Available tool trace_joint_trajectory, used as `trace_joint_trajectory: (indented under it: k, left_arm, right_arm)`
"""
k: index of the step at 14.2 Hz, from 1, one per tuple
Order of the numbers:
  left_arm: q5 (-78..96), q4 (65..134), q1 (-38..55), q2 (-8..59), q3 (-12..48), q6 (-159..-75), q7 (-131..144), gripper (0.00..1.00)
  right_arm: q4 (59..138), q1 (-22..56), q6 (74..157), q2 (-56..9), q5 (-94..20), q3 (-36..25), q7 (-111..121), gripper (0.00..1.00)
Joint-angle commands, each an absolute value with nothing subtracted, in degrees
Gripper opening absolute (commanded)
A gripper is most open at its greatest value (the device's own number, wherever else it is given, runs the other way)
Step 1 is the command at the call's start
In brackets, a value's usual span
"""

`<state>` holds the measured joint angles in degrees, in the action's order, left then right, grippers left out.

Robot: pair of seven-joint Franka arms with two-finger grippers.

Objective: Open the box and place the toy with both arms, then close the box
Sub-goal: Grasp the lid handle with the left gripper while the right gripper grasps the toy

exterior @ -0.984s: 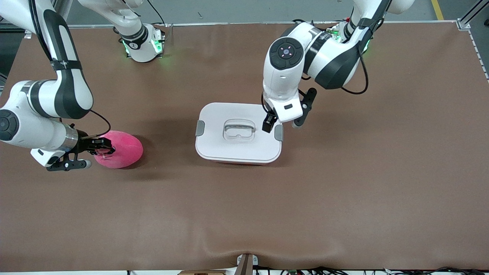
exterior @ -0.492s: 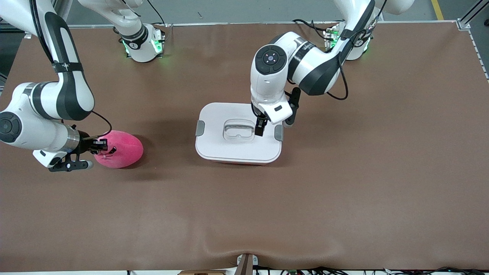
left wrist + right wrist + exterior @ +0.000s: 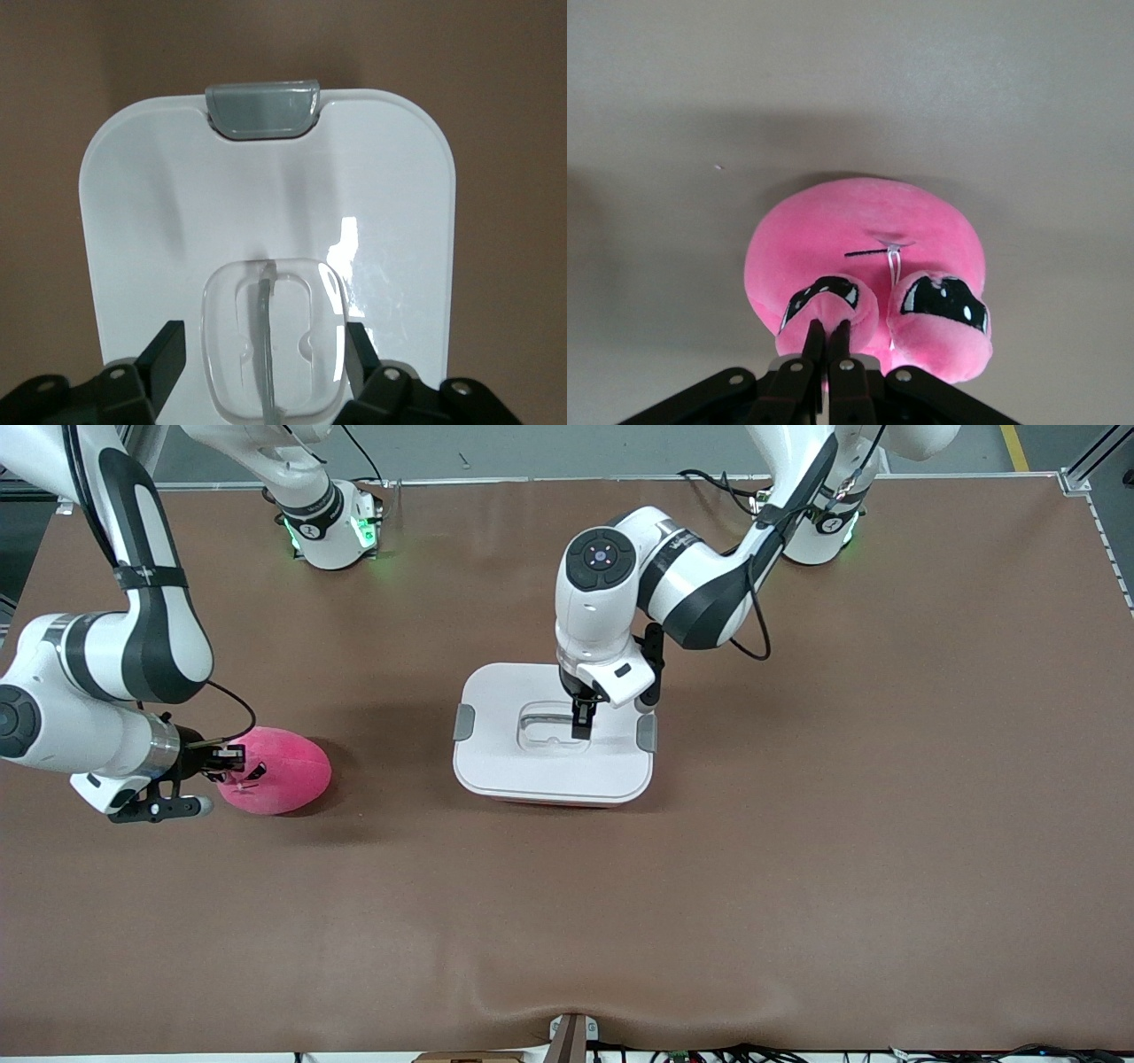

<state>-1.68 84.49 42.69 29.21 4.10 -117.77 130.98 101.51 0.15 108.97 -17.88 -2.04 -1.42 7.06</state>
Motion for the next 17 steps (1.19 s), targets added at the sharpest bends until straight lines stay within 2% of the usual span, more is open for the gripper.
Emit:
trace_joint_trajectory:
  k: [1,4,9,13,17]
  left_arm:
    - [-3.1,83.0,44.5,30.8,3.3,-119.7,135.0,0.78]
    - [-3.1,82.9,45.2,31.7,3.2,-122.2,138.2,0.75]
    - [-3.1,82.8,45.4,32.9,3.2,-124.0,140.8,0.67]
    - [-3.1,82.6,45.4,33.5,3.2,-125.9,143.1,0.60]
    - [-3.1,82.1,45.4,35.0,3.1,-125.9,143.3,0.50]
  right_arm:
    - [99.3,0.3,107.1,-17.2,-2.1,-1.4,7.6,0.00]
    - [97.7,0.4,106.7,-16.7,-2.1,-1.4,8.5,0.00]
    - [87.8,1.6,93.1,-16.1,-2.5,-1.3,8.2,0.00]
    - [86.3,2.3,92.0,-15.6,-2.8,-1.2,8.2,0.00]
    - [86.1,2.3,91.4,-14.2,-2.8,-1.2,8.6,0.00]
